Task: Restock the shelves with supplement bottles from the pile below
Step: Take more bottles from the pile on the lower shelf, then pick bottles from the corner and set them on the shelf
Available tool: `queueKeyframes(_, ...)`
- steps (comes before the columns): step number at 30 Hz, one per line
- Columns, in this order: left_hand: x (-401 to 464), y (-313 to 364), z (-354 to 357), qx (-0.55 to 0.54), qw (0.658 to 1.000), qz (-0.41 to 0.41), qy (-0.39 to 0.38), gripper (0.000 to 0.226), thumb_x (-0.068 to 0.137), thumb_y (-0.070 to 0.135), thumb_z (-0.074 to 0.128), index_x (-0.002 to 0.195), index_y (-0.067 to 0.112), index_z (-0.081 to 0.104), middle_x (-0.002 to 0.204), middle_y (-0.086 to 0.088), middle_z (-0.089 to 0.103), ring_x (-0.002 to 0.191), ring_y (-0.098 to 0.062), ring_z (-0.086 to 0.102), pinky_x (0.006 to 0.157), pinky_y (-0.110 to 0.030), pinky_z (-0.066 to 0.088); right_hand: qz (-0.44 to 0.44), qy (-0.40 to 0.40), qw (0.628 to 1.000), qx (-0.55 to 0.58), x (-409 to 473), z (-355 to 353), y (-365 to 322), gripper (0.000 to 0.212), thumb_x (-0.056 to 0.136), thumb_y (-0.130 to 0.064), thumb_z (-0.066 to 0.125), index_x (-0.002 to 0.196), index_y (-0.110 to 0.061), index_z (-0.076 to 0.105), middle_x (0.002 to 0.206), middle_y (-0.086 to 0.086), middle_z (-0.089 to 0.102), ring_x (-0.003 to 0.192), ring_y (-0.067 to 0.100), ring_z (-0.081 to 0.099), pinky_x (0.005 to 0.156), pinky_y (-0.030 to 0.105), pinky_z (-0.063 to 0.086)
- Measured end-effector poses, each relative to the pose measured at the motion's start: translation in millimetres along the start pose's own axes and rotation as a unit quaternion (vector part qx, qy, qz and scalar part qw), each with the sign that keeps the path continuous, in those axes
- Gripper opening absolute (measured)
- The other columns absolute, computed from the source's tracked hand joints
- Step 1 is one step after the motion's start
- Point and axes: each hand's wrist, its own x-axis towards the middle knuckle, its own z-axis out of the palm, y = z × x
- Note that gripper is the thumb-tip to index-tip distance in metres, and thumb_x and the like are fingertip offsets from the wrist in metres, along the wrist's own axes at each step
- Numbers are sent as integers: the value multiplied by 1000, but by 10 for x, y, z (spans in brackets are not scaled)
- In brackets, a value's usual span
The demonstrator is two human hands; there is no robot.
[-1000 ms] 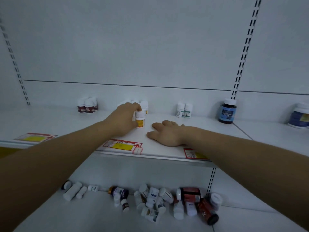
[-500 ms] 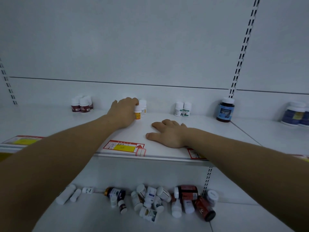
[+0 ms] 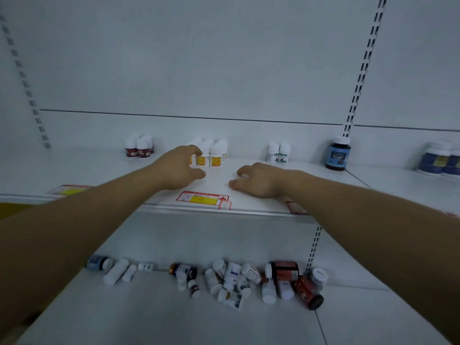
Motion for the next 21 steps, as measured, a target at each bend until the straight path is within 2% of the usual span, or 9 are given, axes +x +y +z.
queueKeyframes(3,-504,-29,-151,-18,999,-35,-10,53,87,37,63,135,25,44,144,-1,42,127,-20,43,94,-26,33,-59,50,997,6,-60,-78,-252,66,92,-64,32,146,-26,33,154,7,30,140,26,29,113,38,24)
queueKeyframes(5,-875,-66,-216,-25,998,-60,-6,53,86,39,63,134,28,44,145,1,41,128,-18,42,94,-26,33,-118,75,990,-1,-107,-84,-476,63,92,-62,34,143,-26,38,152,8,34,138,26,32,110,38,28)
queueKeyframes(9,-1595,-167,-241,-25,990,-137,-8,50,89,39,60,134,30,42,144,1,40,124,-18,44,90,-23,34,-218,65,974,-4,-322,62,-973,61,92,-61,37,144,-29,37,152,5,33,137,25,32,110,38,29)
queueKeyframes(13,-2218,-417,30,3,977,-206,-62,57,88,40,61,139,29,38,145,-2,40,116,-19,48,89,-25,38,-323,68,941,-80,-721,387,-1416,65,93,-59,38,148,-26,29,152,5,32,136,25,33,111,38,29)
queueKeyframes(15,-2468,-594,223,-10,970,-227,-89,60,88,40,62,141,26,37,146,-2,40,122,-19,46,92,-23,35,-367,66,923,-101,-872,597,-1605,64,94,-57,38,148,-24,28,152,5,32,137,25,31,111,40,29)
queueKeyframes(18,-2720,-858,469,-31,958,-255,-130,64,90,39,59,145,25,31,151,-1,32,130,-19,39,96,-23,32,-390,38,914,-104,-898,938,-1842,61,95,-55,39,148,-24,30,149,5,35,135,25,34,110,40,31)
queueKeyframes(21,-2845,-1208,664,-55,946,-280,-155,63,91,37,59,145,22,30,153,-1,28,134,-19,35,105,-27,32,-360,-8,929,-80,-693,1297,-2012,59,95,-53,41,145,-24,34,146,7,39,131,26,37,106,38,33)
